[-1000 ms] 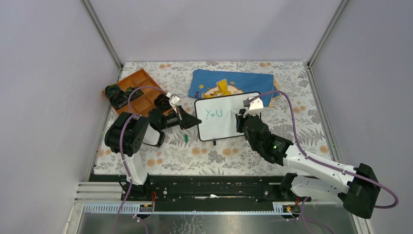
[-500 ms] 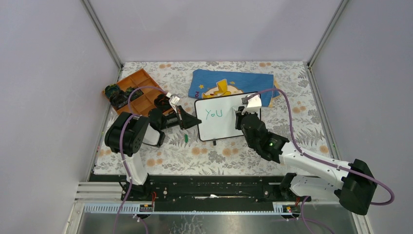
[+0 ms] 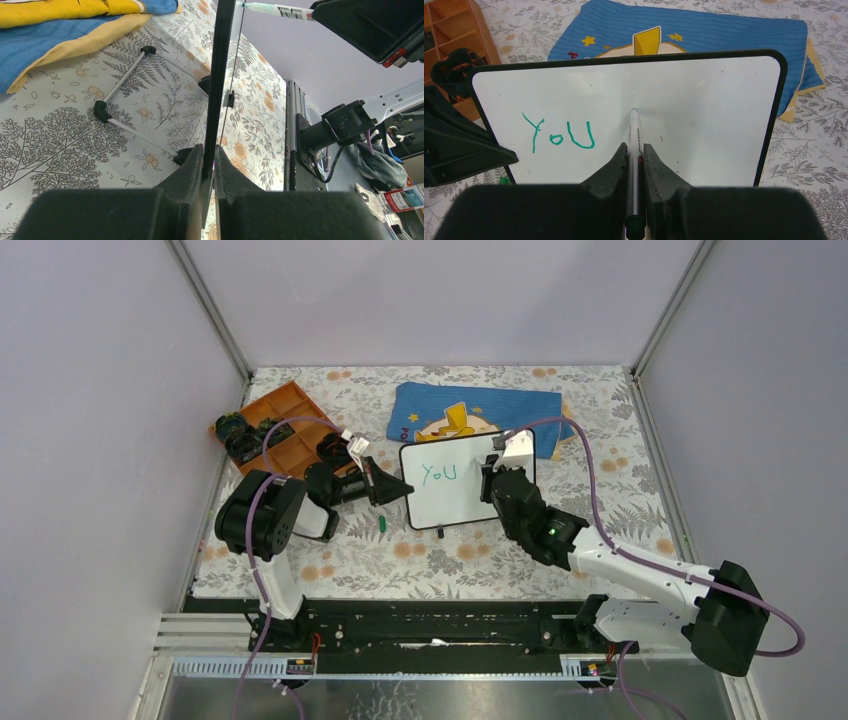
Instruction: Write a sentence on the whiteboard
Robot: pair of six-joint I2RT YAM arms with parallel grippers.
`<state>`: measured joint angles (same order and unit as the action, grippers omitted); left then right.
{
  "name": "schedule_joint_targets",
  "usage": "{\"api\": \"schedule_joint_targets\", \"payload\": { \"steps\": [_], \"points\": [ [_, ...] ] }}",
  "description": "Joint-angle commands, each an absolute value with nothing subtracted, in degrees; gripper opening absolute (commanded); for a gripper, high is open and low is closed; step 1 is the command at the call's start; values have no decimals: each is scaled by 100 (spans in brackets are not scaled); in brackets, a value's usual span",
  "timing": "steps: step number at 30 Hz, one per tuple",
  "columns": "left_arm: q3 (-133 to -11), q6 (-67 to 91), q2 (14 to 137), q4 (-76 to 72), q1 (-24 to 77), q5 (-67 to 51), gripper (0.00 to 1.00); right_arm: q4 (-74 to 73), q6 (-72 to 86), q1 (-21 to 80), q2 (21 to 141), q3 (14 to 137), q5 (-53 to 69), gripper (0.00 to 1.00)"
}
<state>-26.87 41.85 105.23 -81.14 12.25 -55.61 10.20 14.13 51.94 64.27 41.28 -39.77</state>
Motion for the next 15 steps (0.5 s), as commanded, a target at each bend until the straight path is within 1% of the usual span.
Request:
{"api": "schedule_joint_targets", "payload": {
  "steps": [1,15],
  "points": [
    [-2637,4061,10474,-7875,1257,-5651,0,1301,1362,5132,6482,4444,-3976,0],
    [-2646,4034,10468,-7831,1257,-5660,0,1247,1499,5133,6561,4259,-3497,0]
  ]
}}
